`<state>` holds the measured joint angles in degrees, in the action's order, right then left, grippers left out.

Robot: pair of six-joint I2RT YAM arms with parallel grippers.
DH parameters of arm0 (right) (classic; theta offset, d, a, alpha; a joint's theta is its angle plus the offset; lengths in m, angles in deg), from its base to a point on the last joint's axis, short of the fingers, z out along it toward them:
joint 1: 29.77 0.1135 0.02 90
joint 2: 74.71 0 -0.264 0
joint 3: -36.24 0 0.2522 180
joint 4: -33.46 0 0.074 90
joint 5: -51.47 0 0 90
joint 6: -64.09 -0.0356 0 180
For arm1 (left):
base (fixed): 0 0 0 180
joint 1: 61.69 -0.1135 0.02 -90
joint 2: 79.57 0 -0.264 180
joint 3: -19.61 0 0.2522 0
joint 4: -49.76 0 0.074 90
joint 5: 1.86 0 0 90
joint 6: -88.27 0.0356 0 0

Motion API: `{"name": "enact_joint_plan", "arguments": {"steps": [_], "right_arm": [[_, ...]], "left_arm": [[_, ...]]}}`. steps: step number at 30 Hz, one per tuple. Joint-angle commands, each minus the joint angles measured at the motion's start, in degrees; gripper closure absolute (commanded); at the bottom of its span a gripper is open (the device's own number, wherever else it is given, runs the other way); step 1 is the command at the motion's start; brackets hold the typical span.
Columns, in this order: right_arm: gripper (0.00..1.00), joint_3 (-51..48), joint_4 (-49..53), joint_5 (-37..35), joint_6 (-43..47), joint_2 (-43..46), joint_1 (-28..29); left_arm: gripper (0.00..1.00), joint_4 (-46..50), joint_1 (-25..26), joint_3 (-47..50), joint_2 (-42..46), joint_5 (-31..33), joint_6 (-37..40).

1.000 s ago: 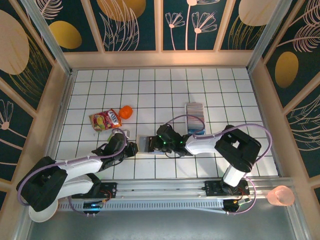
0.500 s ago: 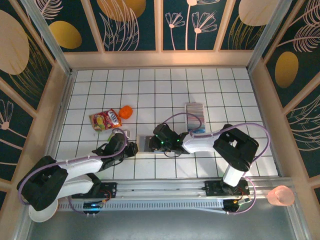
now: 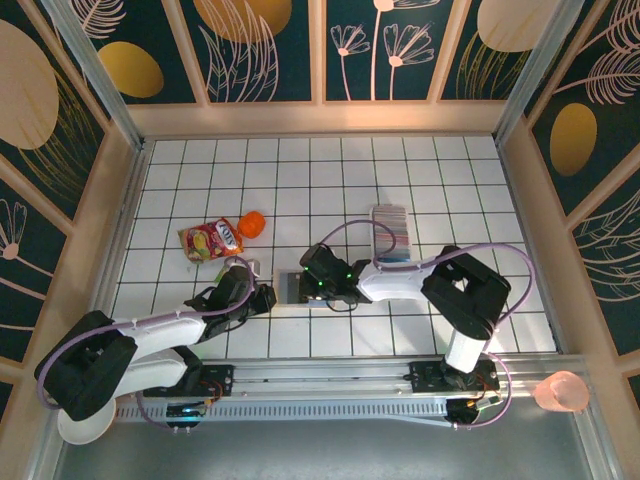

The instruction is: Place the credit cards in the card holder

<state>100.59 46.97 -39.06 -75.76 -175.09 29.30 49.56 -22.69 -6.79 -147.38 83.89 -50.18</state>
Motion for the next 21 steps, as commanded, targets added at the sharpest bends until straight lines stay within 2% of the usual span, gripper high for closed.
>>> {"name": "enact_joint_plan", "arguments": {"steps": [1,21], "right_arm": [[0.8,1.5,0.6,-0.7,0.8,-2.0,0.8],[0.8,5.2,1.1,-1.4,0.7,-2.8,3.9]], "left_arm": [[0.9,0.1,0.1,0.4,-0.7,-1.5,-0.3],[0.91,-0.7,0.2,1.1,0.4,-2.2,-0.8]]}}
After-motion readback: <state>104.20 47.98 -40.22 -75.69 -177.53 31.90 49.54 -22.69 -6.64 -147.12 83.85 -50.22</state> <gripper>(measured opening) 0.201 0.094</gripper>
